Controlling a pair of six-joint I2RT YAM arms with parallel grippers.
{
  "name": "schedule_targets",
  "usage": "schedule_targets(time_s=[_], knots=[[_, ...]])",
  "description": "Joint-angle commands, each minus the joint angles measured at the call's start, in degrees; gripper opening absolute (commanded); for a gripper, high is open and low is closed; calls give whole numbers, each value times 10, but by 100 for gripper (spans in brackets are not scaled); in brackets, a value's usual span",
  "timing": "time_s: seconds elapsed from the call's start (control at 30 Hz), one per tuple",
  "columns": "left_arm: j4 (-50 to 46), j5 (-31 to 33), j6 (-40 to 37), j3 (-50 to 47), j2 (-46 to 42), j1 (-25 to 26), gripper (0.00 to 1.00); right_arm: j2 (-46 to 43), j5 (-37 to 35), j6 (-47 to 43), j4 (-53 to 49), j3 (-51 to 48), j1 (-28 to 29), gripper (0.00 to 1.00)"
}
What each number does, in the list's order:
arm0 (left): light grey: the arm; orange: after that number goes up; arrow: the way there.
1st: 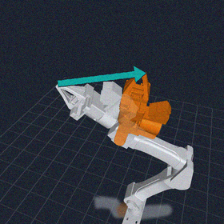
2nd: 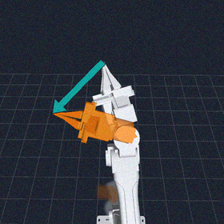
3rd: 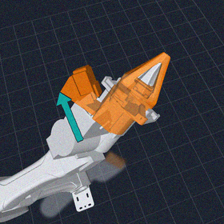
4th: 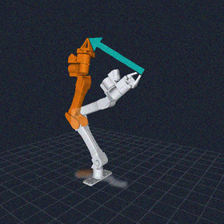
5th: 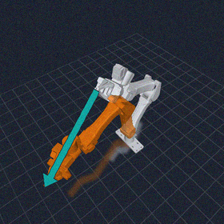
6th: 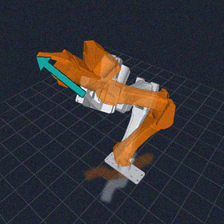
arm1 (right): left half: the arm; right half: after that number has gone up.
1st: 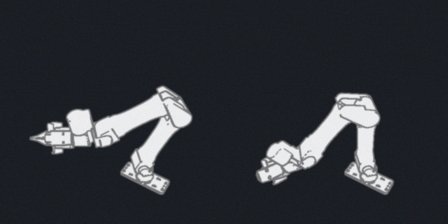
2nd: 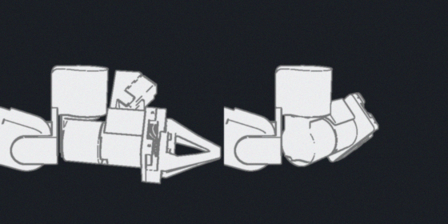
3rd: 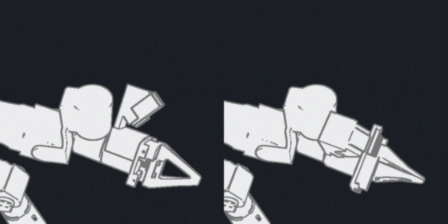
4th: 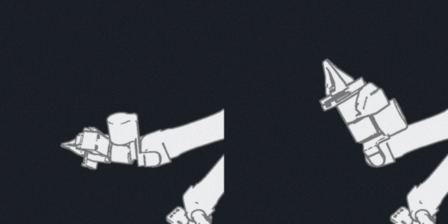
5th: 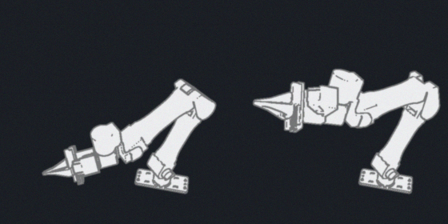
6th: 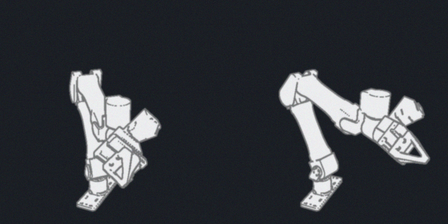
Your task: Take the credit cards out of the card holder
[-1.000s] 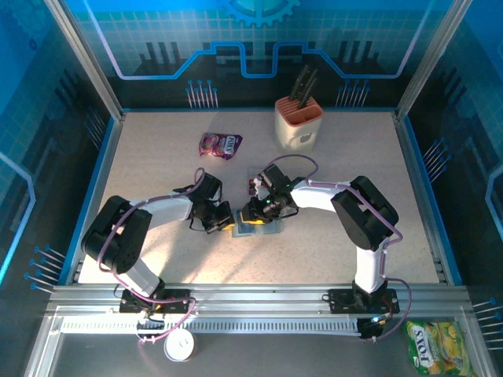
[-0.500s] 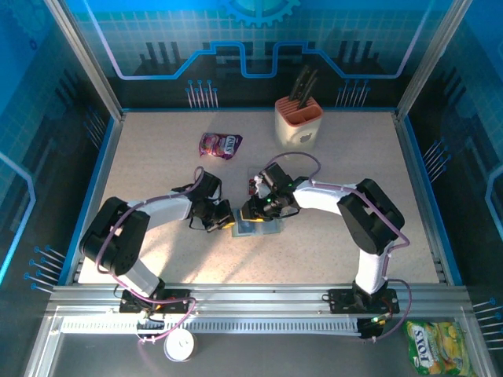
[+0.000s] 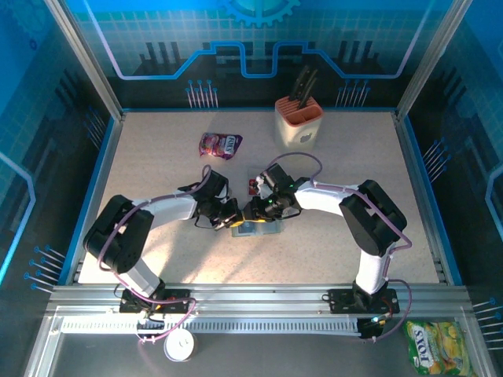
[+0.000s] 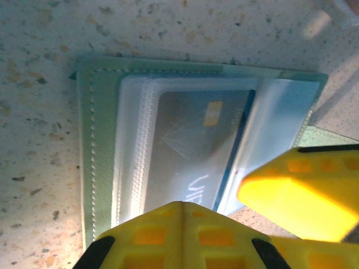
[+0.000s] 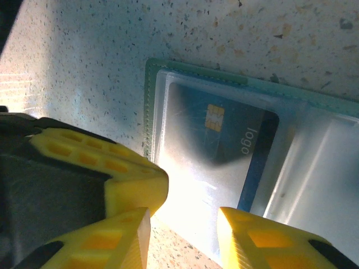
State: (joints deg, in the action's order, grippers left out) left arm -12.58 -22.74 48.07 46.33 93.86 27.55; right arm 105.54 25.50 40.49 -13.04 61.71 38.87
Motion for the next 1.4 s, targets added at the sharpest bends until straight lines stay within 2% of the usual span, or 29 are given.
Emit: schedule_targets(time_s=[0.0,0.33,0.67,1.37], knots=[[-16,0,-8,10,22,2,0,10,0,-3,-10,-1,-1,38],[-31,12,-18,9,32,1,0,32,5,-2,-8,2,-1,37],[-50,27,-25,13,18,-3,0,20,-42,-21,-49,7,-1,38],[-67,32,-40,18,11,-10,0,-1,-71,-37,-87,13,-1,38]])
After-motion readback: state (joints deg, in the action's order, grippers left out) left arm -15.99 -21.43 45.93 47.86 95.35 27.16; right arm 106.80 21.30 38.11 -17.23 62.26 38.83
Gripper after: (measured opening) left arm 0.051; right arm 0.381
